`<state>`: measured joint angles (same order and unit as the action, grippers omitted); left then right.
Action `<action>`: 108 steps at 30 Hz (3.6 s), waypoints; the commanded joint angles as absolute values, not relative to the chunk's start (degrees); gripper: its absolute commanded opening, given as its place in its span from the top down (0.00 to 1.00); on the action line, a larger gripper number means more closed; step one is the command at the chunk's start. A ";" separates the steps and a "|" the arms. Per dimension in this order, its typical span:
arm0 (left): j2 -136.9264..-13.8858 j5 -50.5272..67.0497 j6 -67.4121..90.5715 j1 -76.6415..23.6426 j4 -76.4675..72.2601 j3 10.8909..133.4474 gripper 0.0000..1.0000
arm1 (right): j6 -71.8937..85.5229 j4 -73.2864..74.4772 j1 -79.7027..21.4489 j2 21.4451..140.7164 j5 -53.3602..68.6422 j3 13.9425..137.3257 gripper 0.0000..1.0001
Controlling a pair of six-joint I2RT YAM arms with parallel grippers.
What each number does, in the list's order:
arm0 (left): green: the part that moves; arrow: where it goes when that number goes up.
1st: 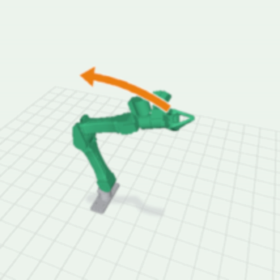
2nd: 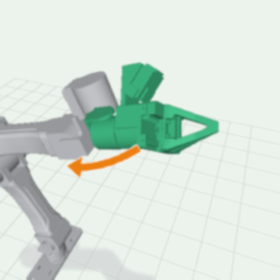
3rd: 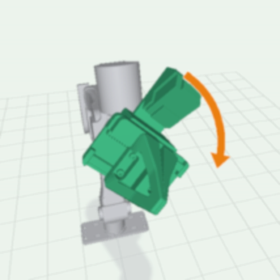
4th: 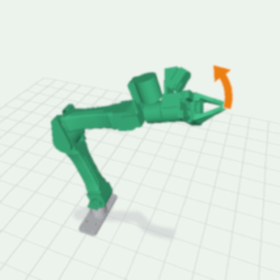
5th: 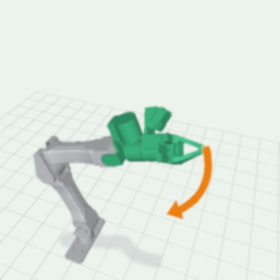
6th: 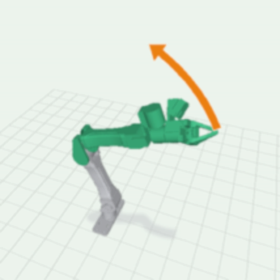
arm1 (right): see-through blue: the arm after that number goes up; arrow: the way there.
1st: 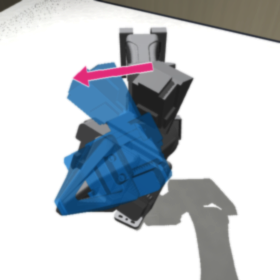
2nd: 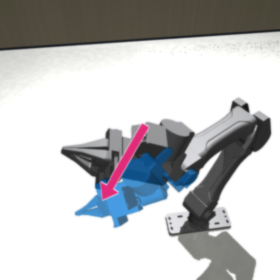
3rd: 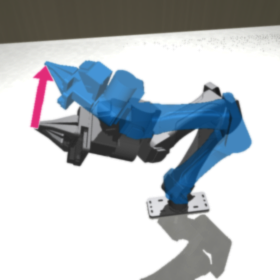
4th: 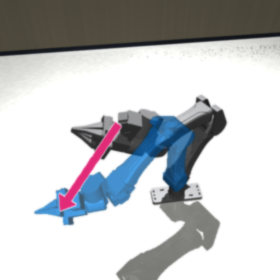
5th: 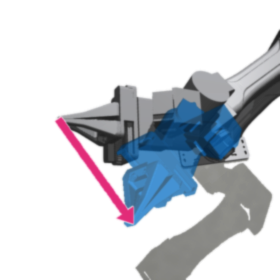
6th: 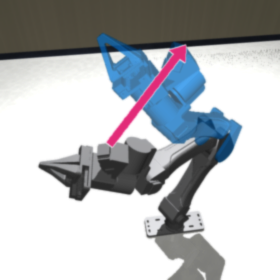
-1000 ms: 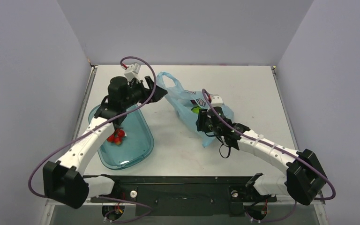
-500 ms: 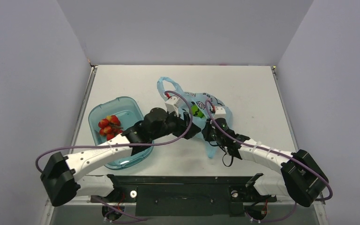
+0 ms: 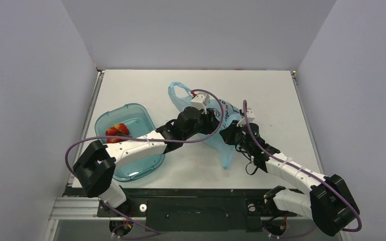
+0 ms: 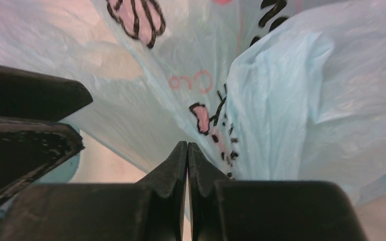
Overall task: Take the fake fruits out of the plastic bag
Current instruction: Adjust the plastic bag at the center of the board, then take out the fake fruit from the plastic bag, then place the fake fruit in the bin.
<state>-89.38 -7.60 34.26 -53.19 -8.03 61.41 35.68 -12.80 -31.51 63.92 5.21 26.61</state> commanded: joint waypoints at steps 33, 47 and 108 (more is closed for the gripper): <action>-105.35 -11.14 33.63 -47.20 -9.81 69.07 0.39 | 35.41 -17.55 -25.52 80.12 2.81 30.89 1.00; -114.69 -12.78 26.76 -47.45 -3.20 82.99 0.27 | 34.32 -18.39 -25.22 79.38 1.90 30.66 1.00; -44.89 -40.36 42.08 -46.68 38.33 44.23 0.78 | 32.26 -17.15 -24.07 80.35 -0.82 32.85 1.00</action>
